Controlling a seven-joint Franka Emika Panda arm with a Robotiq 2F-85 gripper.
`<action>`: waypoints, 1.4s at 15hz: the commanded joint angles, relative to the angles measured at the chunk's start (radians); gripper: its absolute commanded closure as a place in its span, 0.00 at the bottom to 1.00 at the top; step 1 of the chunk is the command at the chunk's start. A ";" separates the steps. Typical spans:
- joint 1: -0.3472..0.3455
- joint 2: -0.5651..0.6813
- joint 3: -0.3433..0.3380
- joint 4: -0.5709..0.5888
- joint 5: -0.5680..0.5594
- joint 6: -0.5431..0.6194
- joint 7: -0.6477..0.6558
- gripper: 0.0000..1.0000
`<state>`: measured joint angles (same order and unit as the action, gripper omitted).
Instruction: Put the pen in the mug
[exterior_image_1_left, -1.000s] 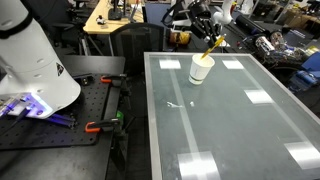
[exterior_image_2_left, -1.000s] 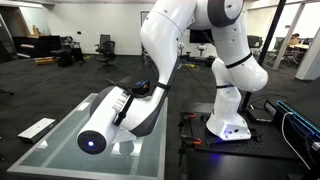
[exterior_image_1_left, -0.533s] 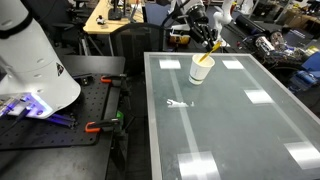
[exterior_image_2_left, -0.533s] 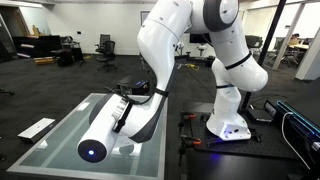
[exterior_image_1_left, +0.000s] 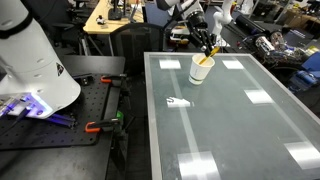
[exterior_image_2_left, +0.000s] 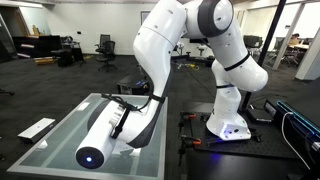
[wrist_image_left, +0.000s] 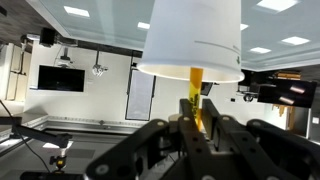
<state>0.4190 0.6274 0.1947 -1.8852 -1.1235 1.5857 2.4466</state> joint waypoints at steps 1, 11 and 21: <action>0.009 0.028 0.000 0.035 -0.007 -0.032 0.035 0.56; 0.015 0.012 0.003 0.023 -0.007 -0.034 0.094 0.00; 0.073 -0.108 -0.041 -0.010 0.008 -0.155 0.153 0.00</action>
<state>0.4503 0.5907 0.1922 -1.8679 -1.1236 1.4671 2.5971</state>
